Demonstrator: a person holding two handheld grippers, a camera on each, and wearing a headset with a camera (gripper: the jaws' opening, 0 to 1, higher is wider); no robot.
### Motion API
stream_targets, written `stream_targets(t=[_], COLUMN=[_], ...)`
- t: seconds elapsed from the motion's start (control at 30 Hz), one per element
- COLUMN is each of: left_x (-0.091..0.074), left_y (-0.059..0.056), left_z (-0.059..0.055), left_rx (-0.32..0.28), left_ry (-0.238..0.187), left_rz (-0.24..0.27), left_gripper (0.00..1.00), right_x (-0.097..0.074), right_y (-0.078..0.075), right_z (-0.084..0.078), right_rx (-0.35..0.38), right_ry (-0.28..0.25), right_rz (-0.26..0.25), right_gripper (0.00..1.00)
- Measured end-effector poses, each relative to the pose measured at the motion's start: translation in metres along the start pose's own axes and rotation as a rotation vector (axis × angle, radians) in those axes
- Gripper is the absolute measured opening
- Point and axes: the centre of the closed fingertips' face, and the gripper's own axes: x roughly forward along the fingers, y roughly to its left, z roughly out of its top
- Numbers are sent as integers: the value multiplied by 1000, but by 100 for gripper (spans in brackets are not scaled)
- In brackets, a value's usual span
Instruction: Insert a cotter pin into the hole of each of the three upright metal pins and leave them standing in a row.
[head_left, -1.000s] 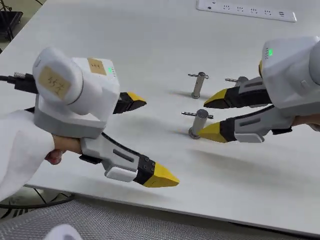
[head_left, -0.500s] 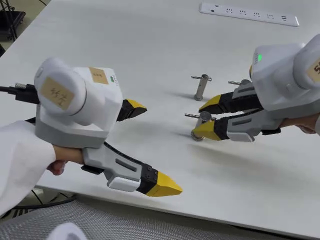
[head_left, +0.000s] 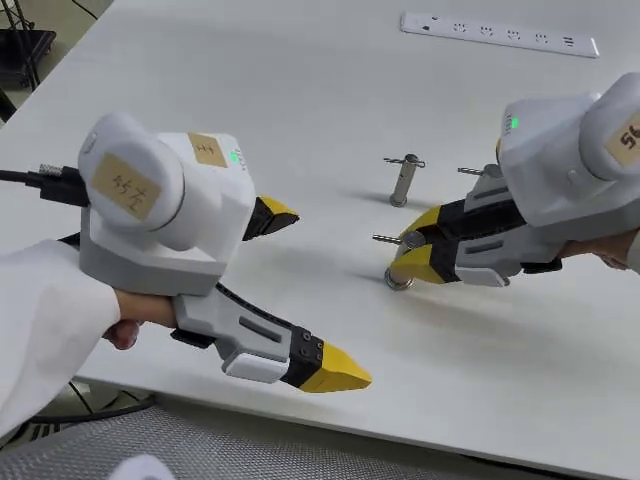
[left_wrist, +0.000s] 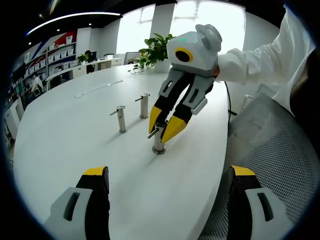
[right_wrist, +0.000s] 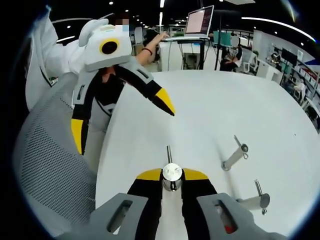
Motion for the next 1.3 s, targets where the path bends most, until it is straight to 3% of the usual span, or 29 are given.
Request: stream_targets(t=[0.17, 0.33, 0.7, 0.87, 1.03, 1.3], left_x=[1, 3, 2, 2, 2, 0], left_y=[0, 0, -2, -3, -4, -2], left_z=[2, -2, -4, -10, -9, -5], left_rx=[4, -3, -17, -18, -33, -39], left_ry=[2, 11, 16, 37, 32, 34], left_rz=[0, -6, -9, -11, -11, -5], left_gripper=[99, 99, 99, 99, 99, 99], right_x=[-12, -36, -90, -103, -106, -94], right_y=[2, -5, -70, -85, -96, -102], right_z=[-6, -16, -64, -82, -95, -94], right_rx=[-19, -23, -17, 10, 41, 52], right_ry=[-12, -31, -15, -4, -1, -12], right_rz=[-3, -5, -110, -138, -161, -149], right_gripper=[8, 8, 8, 8, 8, 8])
